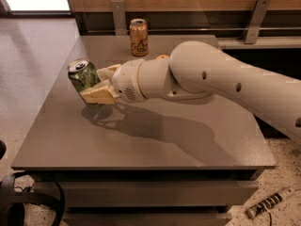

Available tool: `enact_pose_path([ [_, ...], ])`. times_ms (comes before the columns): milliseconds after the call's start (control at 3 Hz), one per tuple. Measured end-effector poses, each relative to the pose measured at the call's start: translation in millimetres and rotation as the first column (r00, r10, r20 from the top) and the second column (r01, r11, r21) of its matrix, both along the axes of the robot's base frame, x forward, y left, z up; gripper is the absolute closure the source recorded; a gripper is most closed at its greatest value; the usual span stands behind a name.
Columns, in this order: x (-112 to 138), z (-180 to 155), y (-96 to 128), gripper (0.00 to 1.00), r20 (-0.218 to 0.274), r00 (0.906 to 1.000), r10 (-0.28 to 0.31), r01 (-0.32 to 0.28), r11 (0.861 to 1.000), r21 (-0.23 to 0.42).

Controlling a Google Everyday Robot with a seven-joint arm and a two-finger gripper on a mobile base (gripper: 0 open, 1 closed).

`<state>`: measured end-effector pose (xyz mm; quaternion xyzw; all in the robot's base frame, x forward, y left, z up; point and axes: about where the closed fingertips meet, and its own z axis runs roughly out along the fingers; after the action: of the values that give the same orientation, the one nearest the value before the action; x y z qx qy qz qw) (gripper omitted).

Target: Knock green can over

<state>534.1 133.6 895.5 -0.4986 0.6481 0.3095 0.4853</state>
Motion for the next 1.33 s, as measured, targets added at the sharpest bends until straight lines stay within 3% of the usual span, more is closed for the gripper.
enact_pose_path([
  [333, -13.7, 32.8, 0.1, 1.0, 0.031, 0.9984, 0.048, -0.042, 0.985, -0.165],
  [667, -15.7, 47.8, -10.1, 1.0, 0.009, 0.9983, 0.058, -0.052, 0.949, -0.312],
  [1000, -18.8, 44.9, -18.3, 1.0, -0.035, 0.999, 0.029, -0.041, 0.891, -0.453],
  [1333, -17.9, 27.3, -31.9, 1.0, -0.045, 0.9984, -0.034, 0.0, 0.798, -0.603],
])
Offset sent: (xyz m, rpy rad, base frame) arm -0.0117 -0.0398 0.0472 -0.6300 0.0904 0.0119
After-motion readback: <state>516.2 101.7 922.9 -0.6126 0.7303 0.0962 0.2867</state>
